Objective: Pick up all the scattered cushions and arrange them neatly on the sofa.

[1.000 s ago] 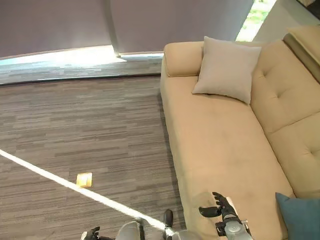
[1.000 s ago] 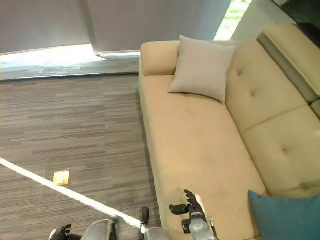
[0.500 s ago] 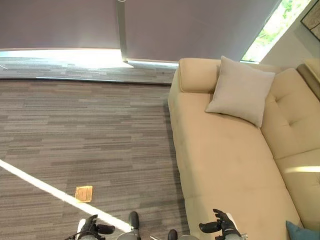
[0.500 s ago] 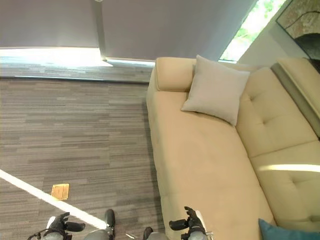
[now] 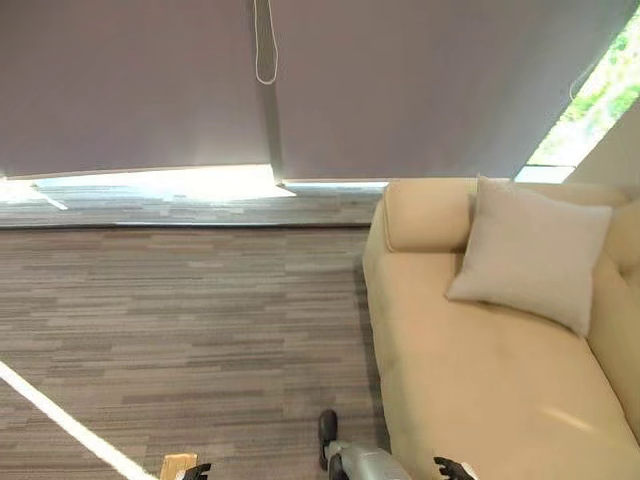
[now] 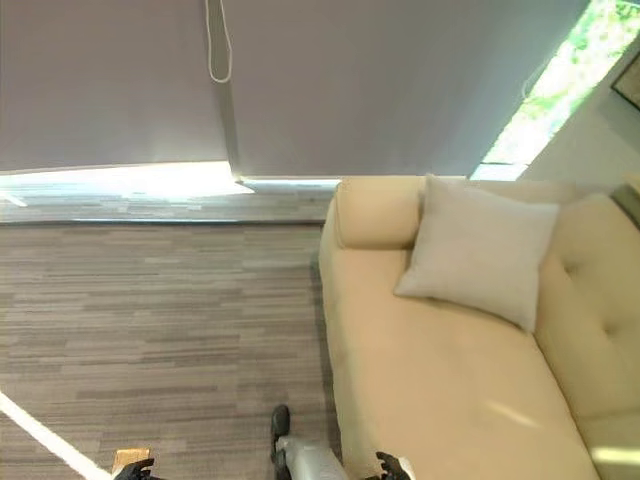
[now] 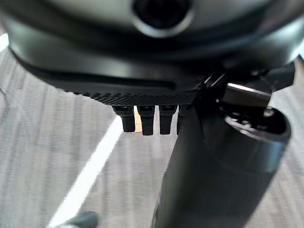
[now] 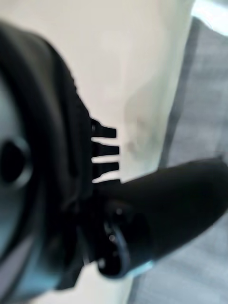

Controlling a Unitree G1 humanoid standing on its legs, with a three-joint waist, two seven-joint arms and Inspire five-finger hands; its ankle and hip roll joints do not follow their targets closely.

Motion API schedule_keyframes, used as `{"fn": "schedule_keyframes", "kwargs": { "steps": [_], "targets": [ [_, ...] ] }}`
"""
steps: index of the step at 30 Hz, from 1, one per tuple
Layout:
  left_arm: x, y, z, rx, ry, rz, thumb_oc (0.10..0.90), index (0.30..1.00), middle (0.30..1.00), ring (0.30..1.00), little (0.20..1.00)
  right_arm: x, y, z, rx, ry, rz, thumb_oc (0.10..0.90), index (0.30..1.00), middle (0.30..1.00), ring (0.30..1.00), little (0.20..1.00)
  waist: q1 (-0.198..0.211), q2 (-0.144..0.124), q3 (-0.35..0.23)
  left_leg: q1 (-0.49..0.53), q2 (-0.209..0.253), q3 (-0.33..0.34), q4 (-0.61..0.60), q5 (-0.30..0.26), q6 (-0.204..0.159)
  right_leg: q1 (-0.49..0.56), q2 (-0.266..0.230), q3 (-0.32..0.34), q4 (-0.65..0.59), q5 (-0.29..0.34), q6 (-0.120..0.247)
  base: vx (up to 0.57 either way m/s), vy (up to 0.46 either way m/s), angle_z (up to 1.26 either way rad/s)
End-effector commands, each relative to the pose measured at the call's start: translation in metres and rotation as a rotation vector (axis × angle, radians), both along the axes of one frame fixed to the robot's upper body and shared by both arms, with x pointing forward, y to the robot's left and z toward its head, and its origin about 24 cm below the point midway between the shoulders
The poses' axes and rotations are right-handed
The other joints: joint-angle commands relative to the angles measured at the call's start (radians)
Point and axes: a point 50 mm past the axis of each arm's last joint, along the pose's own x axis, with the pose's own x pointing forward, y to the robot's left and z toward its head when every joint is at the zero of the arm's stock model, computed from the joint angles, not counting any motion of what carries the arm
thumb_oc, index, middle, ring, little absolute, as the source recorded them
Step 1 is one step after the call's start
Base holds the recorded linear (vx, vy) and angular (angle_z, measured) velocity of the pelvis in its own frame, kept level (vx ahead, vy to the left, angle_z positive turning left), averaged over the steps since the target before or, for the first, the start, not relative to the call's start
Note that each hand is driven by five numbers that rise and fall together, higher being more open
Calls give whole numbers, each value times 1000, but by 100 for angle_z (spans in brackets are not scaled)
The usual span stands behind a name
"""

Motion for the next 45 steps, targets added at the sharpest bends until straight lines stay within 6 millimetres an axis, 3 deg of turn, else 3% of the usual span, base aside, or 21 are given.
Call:
{"fn": "schedule_keyframes", "kwargs": {
  "steps": [1,3,4,5,6,7,8,10,22,24,25,27,29,32,33,34,38,43,45],
  "targets": [
    [34,25,17,86,-110,-75,800,900,900,900,900,26,-20,15,-72,-99,4,800,900,900,900,900,-12,-73,45,-150,15,104,16,49,104,85,-82,53,1,-121,151,188,-89,-23],
    [36,24,17,84,-109,-96,800,900,900,900,900,22,-23,14,-76,-83,-13,800,900,900,900,900,-3,-87,44,-196,25,123,-46,-3,133,113,-91,68,-13,-135,160,218,4,-48],
    [36,23,17,84,-103,-106,800,900,900,900,900,19,-25,13,-80,-72,-24,800,900,900,900,900,2,-85,39,-215,28,118,-167,-20,144,125,-93,77,-16,-152,169,276,61,-43],
    [34,23,16,83,-98,-108,800,900,900,900,900,18,-26,13,-84,-69,-27,800,900,900,900,900,10,-80,42,-224,24,105,-242,7,141,138,-88,84,-17,-163,171,349,127,-40],
    [32,23,15,81,-95,-101,800,900,900,900,900,18,-27,13,-90,-64,-23,800,900,900,900,900,34,-66,48,-249,9,40,-358,83,129,166,-67,115,-22,-180,170,286,117,-38],
    [32,22,15,78,-99,-90,800,900,900,900,900,21,-27,13,-98,-70,-19,800,900,900,900,900,49,-61,52,-270,-7,-7,-382,110,123,180,-57,133,-22,-187,168,354,150,-30],
    [28,20,13,68,-86,-71,800,900,900,900,900,22,-27,14,-104,-71,-14,800,900,900,900,900,60,-59,48,-277,-18,-59,-409,124,116,193,-46,164,-14,-198,166,217,83,-111],
    [21,20,11,65,-62,-71,800,900,900,900,900,21,-26,13,-101,-71,-12,800,900,900,900,900,61,-60,35,-248,-21,-63,-427,118,124,204,-48,185,-8,-207,170,264,160,-179],
    [22,31,15,95,-61,-81,800,900,900,900,900,32,-14,14,-66,-85,33,800,900,900,900,900,42,-63,-5,-178,-15,95,-404,28,197,138,-98,304,114,-190,230,126,168,-73],
    [23,33,16,102,-70,-74,800,900,900,900,900,37,-12,15,-65,-97,45,800,900,900,900,900,44,-59,-4,-170,-8,127,-415,23,201,111,-108,280,129,-180,243,12,135,-65],
    [28,38,19,111,-99,-48,800,900,900,900,900,48,-5,19,-56,-136,65,800,900,900,900,900,76,-55,-3,-145,14,187,-432,14,193,95,-184,41,117,-163,252,17,130,-104],
    [29,39,20,108,-109,-36,800,900,900,900,900,52,-4,20,-59,-143,77,800,900,900,900,900,98,-47,-7,-118,26,212,-447,-3,183,98,-221,-109,131,-171,251,72,91,-170],
    [27,40,20,108,-102,-32,800,900,900,900,900,54,-4,21,-67,-145,81,800,900,900,900,900,105,-45,-1,-108,33,245,-459,17,188,81,-246,-201,168,-158,247,14,45,-101],
    [22,39,17,102,-71,-45,800,900,900,900,900,51,-7,20,-73,-136,76,800,900,900,900,900,99,-45,1,-69,22,244,-464,-11,180,101,-242,-208,170,-179,255,44,3,-11],
    [21,38,17,100,-64,-59,800,900,900,900,900,50,-8,20,-76,-136,69,800,900,900,900,900,93,-52,0,-81,11,251,-459,9,185,105,-236,-212,140,-163,243,-14,-78,5],
    [21,34,15,90,-58,-71,800,900,900,900,900,47,-10,19,-75,-130,57,800,900,900,900,900,81,-52,-6,-75,3,246,-459,7,181,115,-211,-177,110,-168,237,-31,-74,4],
    [19,29,13,79,-47,-94,800,900,900,900,900,45,-12,19,-77,-138,48,800,900,900,900,900,68,-45,-13,-60,7,250,-450,-1,171,136,-186,-148,73,-174,228,46,-86,8],
    [26,25,14,72,-61,-125,800,900,900,900,900,46,-17,23,-91,-160,44,800,900,900,900,900,52,-54,4,-123,40,215,-254,7,139,168,-142,-63,18,-175,192,4,-87,12],
    [30,23,14,66,-73,-125,800,900,900,900,900,48,-18,25,-96,-171,46,800,900,900,900,900,55,-57,7,-140,37,194,-232,19,133,173,-138,-53,10,-176,186,13,10,-8]
  ]
}}
